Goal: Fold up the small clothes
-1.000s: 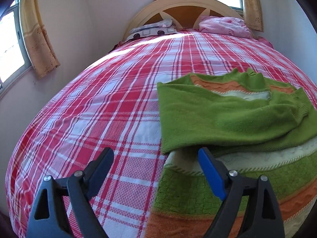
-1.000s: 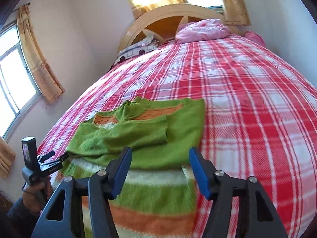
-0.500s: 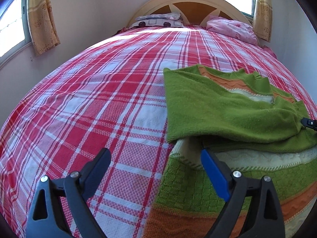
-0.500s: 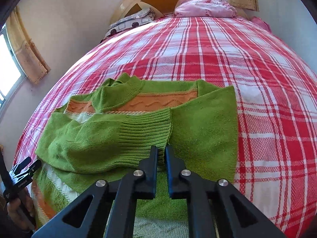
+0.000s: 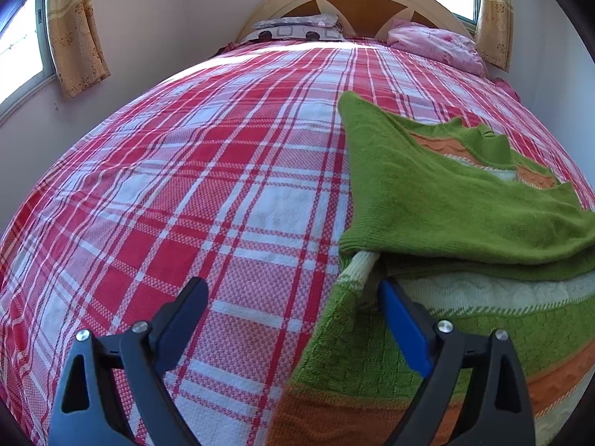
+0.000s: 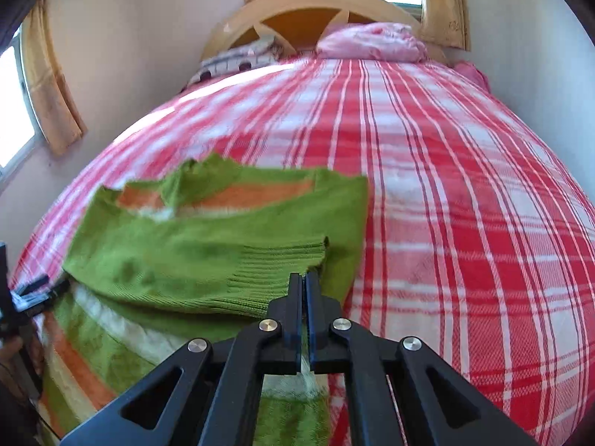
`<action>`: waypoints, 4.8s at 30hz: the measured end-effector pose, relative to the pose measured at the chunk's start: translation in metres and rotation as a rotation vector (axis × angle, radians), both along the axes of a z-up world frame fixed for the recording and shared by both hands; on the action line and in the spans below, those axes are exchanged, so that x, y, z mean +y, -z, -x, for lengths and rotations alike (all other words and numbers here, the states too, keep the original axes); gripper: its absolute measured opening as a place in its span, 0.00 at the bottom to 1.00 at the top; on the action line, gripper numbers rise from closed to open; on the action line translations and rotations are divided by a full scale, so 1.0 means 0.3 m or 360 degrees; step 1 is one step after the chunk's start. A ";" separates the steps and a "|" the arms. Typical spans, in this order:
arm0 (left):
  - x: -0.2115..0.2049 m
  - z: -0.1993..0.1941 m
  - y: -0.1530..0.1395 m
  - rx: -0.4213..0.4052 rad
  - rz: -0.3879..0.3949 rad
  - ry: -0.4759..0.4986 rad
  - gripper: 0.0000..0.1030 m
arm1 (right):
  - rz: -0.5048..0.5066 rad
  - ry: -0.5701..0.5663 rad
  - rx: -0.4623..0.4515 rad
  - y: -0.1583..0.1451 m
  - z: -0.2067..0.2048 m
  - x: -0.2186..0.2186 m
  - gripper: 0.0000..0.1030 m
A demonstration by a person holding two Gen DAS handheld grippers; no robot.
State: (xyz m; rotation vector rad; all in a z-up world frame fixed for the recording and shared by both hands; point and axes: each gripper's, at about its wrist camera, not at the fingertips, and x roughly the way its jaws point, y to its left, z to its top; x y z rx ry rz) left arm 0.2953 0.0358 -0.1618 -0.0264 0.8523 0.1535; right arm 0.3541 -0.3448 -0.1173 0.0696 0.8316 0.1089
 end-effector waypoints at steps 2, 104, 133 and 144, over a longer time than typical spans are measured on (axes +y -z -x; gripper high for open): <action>0.002 0.008 -0.016 -0.0012 0.0009 0.0013 0.92 | 0.0099 0.0087 0.0018 0.011 0.007 -0.011 0.25; -0.082 0.450 -0.142 -0.0144 -0.0018 0.0391 1.00 | 0.0129 -0.0239 0.0032 0.004 0.635 0.303 0.70; -0.074 0.749 -0.073 0.0028 0.0003 0.0525 1.00 | 0.0107 -0.0220 0.0121 0.067 0.931 0.287 0.71; -0.038 0.785 -0.021 0.0166 0.0153 0.0518 0.90 | 0.0085 -0.0108 0.0160 0.094 1.038 0.211 0.71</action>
